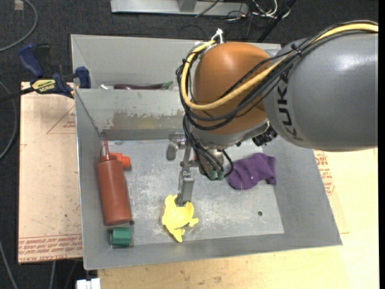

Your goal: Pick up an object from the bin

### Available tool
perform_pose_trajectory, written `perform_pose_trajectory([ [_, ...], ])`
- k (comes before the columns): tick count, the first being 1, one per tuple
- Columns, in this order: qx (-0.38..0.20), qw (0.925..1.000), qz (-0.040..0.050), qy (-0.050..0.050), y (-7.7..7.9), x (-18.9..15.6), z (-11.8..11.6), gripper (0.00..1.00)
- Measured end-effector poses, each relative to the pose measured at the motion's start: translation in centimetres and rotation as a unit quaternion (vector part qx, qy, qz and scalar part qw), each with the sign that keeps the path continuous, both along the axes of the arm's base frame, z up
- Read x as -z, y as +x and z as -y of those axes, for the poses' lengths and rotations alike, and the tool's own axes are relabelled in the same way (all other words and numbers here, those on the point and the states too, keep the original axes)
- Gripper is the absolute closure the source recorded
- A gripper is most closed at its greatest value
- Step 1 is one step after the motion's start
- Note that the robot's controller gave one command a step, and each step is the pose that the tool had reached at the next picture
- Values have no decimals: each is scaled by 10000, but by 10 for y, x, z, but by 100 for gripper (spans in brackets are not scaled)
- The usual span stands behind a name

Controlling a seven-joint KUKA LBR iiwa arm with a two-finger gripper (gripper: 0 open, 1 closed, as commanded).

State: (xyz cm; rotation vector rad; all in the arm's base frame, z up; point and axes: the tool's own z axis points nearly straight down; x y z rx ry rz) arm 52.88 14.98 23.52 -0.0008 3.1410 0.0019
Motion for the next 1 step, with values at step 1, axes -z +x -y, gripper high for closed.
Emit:
perform_pose_trajectory([
  [1,-153,9999,20,9,-9,44,31,0],
])
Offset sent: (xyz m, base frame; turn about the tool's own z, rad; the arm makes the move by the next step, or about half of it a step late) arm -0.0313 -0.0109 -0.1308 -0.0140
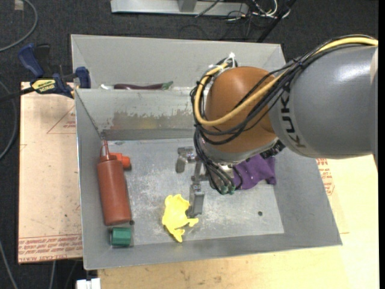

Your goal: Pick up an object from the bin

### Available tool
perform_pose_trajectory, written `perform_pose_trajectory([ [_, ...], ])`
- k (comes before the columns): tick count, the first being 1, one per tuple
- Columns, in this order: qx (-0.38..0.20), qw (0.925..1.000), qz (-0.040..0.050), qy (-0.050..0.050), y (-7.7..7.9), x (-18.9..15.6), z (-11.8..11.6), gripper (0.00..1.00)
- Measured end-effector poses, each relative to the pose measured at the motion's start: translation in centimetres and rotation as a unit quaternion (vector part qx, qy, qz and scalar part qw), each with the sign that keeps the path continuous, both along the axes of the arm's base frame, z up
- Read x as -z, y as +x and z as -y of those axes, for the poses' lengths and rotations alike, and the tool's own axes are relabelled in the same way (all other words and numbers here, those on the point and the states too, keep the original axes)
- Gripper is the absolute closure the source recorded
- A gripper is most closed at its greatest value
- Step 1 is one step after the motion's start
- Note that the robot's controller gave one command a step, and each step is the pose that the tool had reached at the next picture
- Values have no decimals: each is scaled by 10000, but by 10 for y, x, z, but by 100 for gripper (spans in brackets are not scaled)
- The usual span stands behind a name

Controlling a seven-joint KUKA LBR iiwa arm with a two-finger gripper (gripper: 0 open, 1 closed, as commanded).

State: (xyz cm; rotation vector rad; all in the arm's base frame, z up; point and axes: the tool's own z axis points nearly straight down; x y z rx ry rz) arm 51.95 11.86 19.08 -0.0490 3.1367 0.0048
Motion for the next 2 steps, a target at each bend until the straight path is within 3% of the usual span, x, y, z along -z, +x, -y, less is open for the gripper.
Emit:
perform_pose_trajectory([
  [1,63,10000,-3,-9,-15,69,-9,0],
  [2,-647,9979,-21,2,-16,99,8,0],
])
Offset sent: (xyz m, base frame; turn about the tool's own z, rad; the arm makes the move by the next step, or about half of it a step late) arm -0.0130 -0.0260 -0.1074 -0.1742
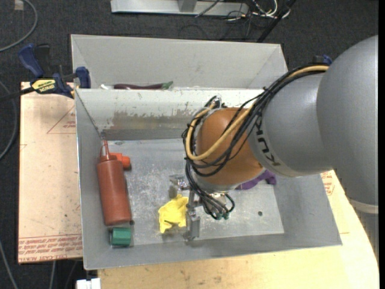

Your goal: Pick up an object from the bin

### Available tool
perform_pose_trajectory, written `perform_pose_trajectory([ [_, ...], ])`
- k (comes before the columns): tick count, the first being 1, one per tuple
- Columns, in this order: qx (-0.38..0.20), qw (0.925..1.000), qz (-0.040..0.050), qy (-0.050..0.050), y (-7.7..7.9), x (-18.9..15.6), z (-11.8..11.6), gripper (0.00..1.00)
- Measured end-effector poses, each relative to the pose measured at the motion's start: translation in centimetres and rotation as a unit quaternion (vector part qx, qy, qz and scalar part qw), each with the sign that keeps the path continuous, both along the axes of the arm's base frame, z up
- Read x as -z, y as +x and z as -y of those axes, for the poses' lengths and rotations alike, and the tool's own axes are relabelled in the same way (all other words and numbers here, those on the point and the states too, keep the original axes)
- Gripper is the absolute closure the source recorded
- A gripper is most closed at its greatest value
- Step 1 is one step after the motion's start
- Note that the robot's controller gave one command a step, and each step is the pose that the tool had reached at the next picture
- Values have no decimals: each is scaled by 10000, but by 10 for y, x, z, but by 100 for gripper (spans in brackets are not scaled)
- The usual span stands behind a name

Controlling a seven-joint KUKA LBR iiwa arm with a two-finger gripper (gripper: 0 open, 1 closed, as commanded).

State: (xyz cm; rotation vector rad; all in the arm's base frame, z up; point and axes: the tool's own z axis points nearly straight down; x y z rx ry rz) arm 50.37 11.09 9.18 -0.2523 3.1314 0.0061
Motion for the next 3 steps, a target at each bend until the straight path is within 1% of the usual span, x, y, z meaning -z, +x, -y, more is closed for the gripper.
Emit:
perform_pose_trajectory([
  [1,305,9995,37,-1,31,22,15,100],
  [2,307,9995,34,0,31,22,15,100],
  [3,42,10000,7,-20,41,-8,-19,100],
])
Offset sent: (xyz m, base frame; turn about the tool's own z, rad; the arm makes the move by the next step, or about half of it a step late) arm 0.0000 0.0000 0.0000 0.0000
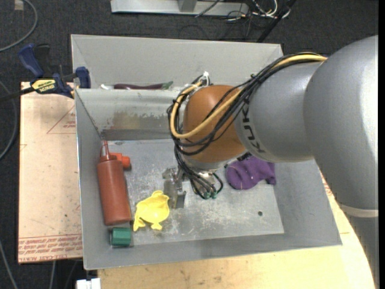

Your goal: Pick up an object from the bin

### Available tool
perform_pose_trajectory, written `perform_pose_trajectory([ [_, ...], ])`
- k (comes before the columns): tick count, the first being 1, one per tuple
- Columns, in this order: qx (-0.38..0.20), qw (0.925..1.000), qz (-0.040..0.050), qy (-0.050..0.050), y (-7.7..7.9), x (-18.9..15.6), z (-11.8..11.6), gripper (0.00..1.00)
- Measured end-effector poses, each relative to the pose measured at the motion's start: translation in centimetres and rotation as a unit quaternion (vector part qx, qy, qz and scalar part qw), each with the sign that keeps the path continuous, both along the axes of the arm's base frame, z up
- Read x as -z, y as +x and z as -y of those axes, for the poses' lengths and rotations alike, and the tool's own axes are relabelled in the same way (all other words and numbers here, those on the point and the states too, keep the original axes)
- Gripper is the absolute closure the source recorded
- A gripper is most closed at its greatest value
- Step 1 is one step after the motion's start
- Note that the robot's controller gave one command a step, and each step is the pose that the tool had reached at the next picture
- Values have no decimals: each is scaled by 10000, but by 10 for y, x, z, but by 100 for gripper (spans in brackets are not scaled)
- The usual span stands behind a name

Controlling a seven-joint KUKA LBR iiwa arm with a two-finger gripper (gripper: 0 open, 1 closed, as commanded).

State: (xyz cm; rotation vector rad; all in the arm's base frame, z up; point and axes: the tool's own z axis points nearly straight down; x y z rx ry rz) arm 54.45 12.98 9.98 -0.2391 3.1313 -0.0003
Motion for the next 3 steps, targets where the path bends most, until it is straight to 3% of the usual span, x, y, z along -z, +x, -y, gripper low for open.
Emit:
perform_pose_trajectory([
  [1,-872,9962,37,19,-9,-32,-39,100],
  [2,478,9989,5,9,-21,-48,-29,0],
  [3,1026,9947,-3,0,-25,-49,-16,0],
])
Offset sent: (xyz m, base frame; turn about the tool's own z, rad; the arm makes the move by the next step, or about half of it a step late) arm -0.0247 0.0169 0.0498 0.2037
